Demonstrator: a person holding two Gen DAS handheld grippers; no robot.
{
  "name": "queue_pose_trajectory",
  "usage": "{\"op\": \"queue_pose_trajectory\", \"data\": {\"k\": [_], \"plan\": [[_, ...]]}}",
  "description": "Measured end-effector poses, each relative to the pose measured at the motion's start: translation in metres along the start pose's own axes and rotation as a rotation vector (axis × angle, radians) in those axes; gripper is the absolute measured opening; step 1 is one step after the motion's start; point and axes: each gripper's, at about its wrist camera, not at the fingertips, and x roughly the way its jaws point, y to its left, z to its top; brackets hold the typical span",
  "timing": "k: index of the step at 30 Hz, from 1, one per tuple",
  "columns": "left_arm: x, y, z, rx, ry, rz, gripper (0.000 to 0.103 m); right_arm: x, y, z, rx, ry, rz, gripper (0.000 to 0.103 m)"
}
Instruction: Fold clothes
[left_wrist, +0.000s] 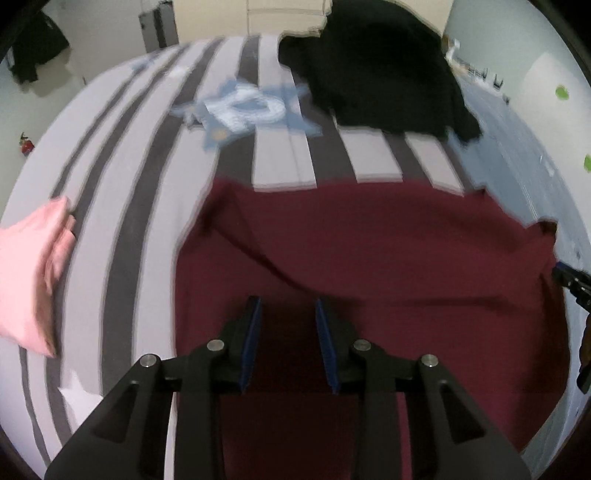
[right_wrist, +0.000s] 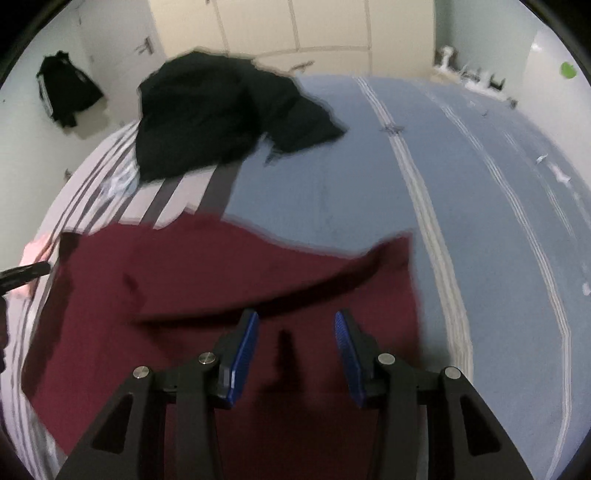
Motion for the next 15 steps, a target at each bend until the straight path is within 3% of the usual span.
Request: {"op": "queue_pose_trajectory", "data": {"k": [6,11,15], "plan": [[0.025,-0.006,0.009,-0.037,-0.002,0.002,0.027,0.037,0.02,-0.001,-0.023,0.009,-0.016,0.04],[0.03,-0.006,0.055,-0.055,-0.074,0.001,0.027,0.058,0.031,0.039,-0.013,-0.04,-0.006,0.04],[0.042,0.002,0.089,-0.049,-0.088,0.056,0.027,0.076,0.027,0.078,0.012,-0.06,-0.024,0.04]]}}
